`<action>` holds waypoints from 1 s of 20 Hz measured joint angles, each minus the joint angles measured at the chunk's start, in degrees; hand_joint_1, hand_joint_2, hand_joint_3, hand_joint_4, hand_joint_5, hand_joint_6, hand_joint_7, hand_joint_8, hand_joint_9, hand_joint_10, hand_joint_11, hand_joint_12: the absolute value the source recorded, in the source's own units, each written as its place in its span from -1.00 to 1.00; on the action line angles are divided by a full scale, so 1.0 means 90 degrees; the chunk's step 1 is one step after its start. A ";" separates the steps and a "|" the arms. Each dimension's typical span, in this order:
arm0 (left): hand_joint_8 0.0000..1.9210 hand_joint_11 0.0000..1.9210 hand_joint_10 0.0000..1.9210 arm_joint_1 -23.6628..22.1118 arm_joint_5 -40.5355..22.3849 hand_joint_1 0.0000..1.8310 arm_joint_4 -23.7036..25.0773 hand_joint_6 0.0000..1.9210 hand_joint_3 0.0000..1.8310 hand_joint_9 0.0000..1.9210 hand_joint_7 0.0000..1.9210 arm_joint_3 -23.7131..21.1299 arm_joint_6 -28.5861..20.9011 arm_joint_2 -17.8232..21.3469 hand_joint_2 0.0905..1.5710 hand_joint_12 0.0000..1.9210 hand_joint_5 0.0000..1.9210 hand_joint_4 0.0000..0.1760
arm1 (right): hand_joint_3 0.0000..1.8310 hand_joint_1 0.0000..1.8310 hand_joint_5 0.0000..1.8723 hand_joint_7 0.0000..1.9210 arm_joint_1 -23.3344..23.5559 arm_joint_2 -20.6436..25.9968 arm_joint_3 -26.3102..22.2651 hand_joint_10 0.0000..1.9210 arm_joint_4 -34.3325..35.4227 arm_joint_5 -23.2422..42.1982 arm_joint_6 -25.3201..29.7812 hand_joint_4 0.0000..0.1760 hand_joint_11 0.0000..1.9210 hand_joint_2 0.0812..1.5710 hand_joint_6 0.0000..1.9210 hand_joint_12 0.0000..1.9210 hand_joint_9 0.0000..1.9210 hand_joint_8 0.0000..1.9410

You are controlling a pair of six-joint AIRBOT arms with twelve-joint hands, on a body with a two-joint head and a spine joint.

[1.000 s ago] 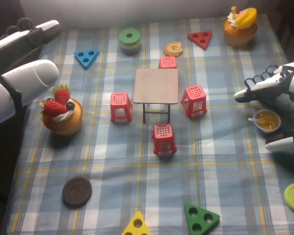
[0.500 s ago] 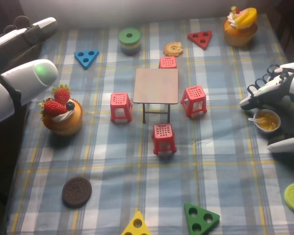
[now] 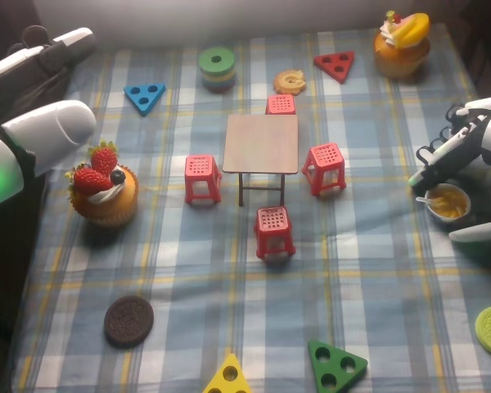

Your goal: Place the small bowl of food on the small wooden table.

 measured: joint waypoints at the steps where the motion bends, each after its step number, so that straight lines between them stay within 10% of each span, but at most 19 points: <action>1: -0.99 -1.00 -0.99 0.0000 0.0010 -0.87 -0.0007 -1.00 -1.00 -0.84 -0.78 0.0000 0.0000 0.0000 0.51 -1.00 -0.75 0.95 | -1.00 0.34 0.16 0.08 0.0015 -0.0012 0.0005 -0.92 0.0000 0.0000 0.0002 -0.66 -0.48 0.34 -0.20 0.31 0.14 -0.06; 2: -1.00 -1.00 -0.99 0.0000 0.0015 -0.86 0.0005 -1.00 -1.00 -0.84 -0.79 0.0000 0.0000 0.0000 0.51 -1.00 -0.75 0.93 | -1.00 0.35 0.16 0.12 0.0041 -0.0019 0.0002 -0.91 -0.0007 0.0002 0.0000 -0.60 -0.43 0.33 -0.17 0.27 0.18 -0.12; 3: -1.00 -1.00 -0.99 0.0000 0.0017 -0.84 0.0017 -1.00 -1.00 -0.84 -0.79 0.0000 0.0000 0.0000 0.51 -1.00 -0.75 0.91 | -1.00 0.48 0.17 0.15 0.0058 -0.0019 0.0002 -0.05 -0.0027 0.0017 0.0007 -1.00 -0.41 0.33 -0.24 0.27 -0.01 -0.16; 6: -0.99 -0.99 -0.99 0.0000 0.0027 -0.86 0.0000 -1.00 -1.00 -0.83 -0.77 0.0000 0.0000 0.0000 0.52 -1.00 -0.73 0.83 | -1.00 0.39 0.26 0.14 0.0141 -0.0022 -0.0032 -0.37 -0.0114 0.0058 0.0032 -1.00 -0.33 0.31 -0.53 0.29 0.06 0.03; 8: -1.00 -1.00 -0.99 0.0000 0.0029 -0.85 0.0012 -0.99 -1.00 -0.82 -0.76 0.0000 0.0000 0.0000 0.51 -1.00 -0.72 0.89 | -0.99 0.48 0.10 0.09 0.0323 -0.0056 -0.0036 0.21 -0.0204 0.0197 0.0036 -1.00 -0.34 0.36 -0.25 0.55 -0.06 0.03; 10: -1.00 -1.00 -1.00 0.0000 0.0046 -0.84 0.0022 -1.00 -1.00 -0.83 -0.77 0.0002 0.0000 0.0000 0.51 -1.00 -0.72 0.79 | -1.00 0.37 0.16 0.17 0.0563 -0.0136 -0.0036 -0.29 -0.0238 0.0364 0.0036 -1.00 -0.37 0.32 -0.28 0.49 0.02 -0.11; 12: -1.00 -1.00 -1.00 0.0000 0.0046 -0.87 -0.0002 -1.00 -1.00 -0.83 -0.78 0.0015 -0.0002 0.0000 0.51 -1.00 -0.76 0.98 | -1.00 0.38 0.29 0.11 0.0746 -0.0282 -0.0010 -0.10 -0.0350 0.0449 0.0039 -1.00 -0.39 0.31 -0.57 0.65 -0.03 0.06; 17: -1.00 -1.00 -1.00 0.0000 0.0056 -0.93 0.0017 -1.00 -1.00 -0.88 -0.82 0.0041 -0.0002 -0.0002 0.52 -1.00 -0.78 0.98 | -1.00 0.39 0.22 0.09 0.1379 -0.0627 0.0243 0.20 -0.0678 0.0350 0.0141 -1.00 -0.19 0.34 -0.52 0.64 0.00 0.17; 20: -1.00 -1.00 -0.99 0.0000 0.0078 -0.94 -0.0005 -0.99 -1.00 -0.86 -0.82 0.0092 -0.0007 -0.0053 0.53 -1.00 -0.76 0.82 | -1.00 0.38 0.17 0.28 0.1617 -0.0833 0.0335 -0.53 -0.0753 0.0396 0.0148 -1.00 -0.08 0.29 -0.24 0.20 0.22 -0.34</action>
